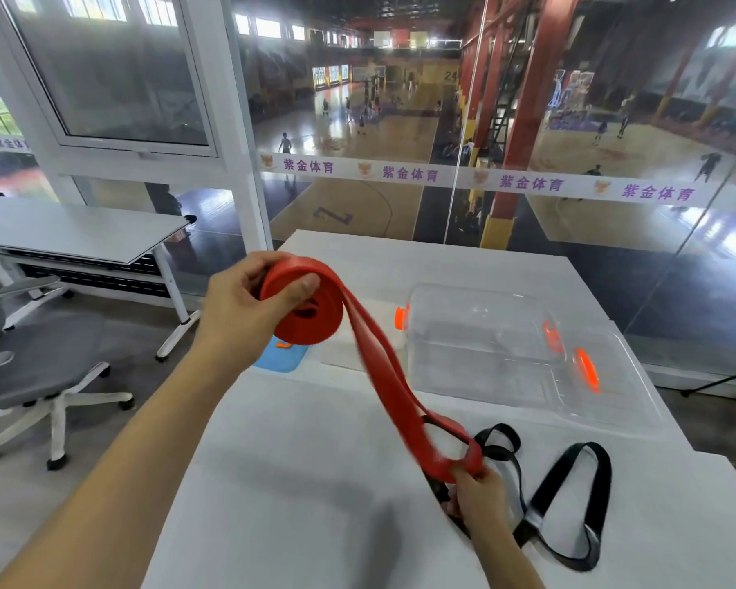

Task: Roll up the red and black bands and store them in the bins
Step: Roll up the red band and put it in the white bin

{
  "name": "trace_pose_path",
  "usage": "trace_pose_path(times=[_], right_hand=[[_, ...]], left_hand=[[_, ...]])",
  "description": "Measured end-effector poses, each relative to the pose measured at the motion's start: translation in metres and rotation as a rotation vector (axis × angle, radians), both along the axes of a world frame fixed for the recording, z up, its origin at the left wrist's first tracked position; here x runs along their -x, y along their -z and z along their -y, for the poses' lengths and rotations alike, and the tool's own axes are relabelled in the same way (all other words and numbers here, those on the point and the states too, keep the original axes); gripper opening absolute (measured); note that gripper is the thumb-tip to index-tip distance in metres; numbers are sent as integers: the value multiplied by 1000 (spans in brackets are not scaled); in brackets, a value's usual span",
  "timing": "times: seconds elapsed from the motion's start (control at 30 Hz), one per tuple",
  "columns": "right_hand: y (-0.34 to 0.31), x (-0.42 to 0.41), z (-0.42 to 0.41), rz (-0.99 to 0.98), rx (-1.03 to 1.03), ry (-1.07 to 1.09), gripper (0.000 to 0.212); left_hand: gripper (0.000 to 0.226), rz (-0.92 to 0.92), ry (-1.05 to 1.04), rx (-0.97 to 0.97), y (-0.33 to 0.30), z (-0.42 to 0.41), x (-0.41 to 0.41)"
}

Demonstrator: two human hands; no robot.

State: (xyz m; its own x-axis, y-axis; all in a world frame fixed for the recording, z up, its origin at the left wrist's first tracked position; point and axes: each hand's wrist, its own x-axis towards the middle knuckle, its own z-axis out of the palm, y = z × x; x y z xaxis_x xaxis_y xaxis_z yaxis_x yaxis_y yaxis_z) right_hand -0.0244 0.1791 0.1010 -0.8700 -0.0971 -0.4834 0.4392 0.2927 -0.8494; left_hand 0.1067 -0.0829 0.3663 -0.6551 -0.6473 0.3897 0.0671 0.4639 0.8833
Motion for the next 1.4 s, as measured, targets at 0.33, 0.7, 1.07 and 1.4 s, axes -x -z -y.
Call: trace_pose_path(times=[0.33,0.7,1.07,1.4], right_hand=[[-43,7,-9,-197,-285,-571,42],[-187,-26,63,-669,477,-623,52],[-171,-54,83,-471,629,-380,54],[-178,-23,34,-503,430,-633,40]], left_hand=[[64,172,114,73,9,-25,5],[60,264,184,26,16,-41,6],[57,-9,51,-407,42,-78,14],[48,341,400,-345,44,-49,1]])
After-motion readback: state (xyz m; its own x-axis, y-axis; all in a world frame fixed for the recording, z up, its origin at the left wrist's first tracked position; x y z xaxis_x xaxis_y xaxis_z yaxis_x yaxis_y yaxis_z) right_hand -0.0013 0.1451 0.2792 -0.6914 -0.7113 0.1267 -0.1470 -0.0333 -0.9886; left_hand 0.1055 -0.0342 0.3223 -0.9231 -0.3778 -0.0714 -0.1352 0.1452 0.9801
